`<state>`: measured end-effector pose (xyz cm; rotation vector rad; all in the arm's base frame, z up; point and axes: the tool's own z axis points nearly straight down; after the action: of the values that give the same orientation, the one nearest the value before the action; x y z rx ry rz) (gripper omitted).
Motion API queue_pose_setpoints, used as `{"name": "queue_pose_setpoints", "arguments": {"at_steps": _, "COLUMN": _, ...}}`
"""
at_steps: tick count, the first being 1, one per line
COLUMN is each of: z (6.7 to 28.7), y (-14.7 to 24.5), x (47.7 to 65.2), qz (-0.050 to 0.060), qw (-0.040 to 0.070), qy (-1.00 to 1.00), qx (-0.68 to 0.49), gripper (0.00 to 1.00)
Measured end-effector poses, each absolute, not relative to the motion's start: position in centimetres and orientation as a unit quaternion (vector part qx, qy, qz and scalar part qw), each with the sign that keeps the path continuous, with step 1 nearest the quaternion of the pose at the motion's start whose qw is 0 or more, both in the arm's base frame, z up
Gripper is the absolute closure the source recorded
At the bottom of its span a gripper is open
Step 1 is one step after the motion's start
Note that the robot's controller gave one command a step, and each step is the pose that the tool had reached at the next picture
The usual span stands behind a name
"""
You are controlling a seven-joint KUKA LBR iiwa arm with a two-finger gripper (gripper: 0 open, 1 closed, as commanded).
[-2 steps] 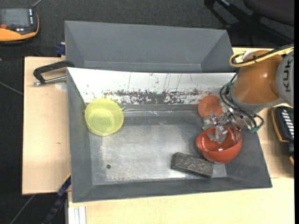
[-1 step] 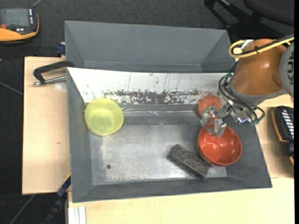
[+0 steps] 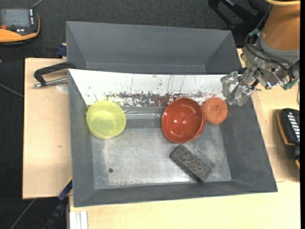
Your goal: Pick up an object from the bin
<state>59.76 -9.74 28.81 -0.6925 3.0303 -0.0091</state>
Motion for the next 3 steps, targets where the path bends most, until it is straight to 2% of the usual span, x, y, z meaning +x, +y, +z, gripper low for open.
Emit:
{"name": "queue_pose_setpoints", "arguments": {"at_steps": 1, "z": 28.3, "y": -9.7, "x": 59.6, "qz": -0.001, "qw": 0.012, "qy": 0.975, "qx": -0.223, "gripper": 0.0}}
{"name": "queue_pose_setpoints", "arguments": {"at_steps": 2, "z": 21.0, "y": -3.2, "x": 59.6, "qz": 0.0, "qw": 0.012, "qy": 0.953, "qx": -0.301, "gripper": 0.0}}
{"name": "queue_pose_setpoints", "arguments": {"at_steps": 3, "z": 19.8, "y": 0.2, "x": 56.0, "qz": -0.001, "qw": 0.013, "qy": 0.86, "qx": -0.511, "gripper": 0.0}}
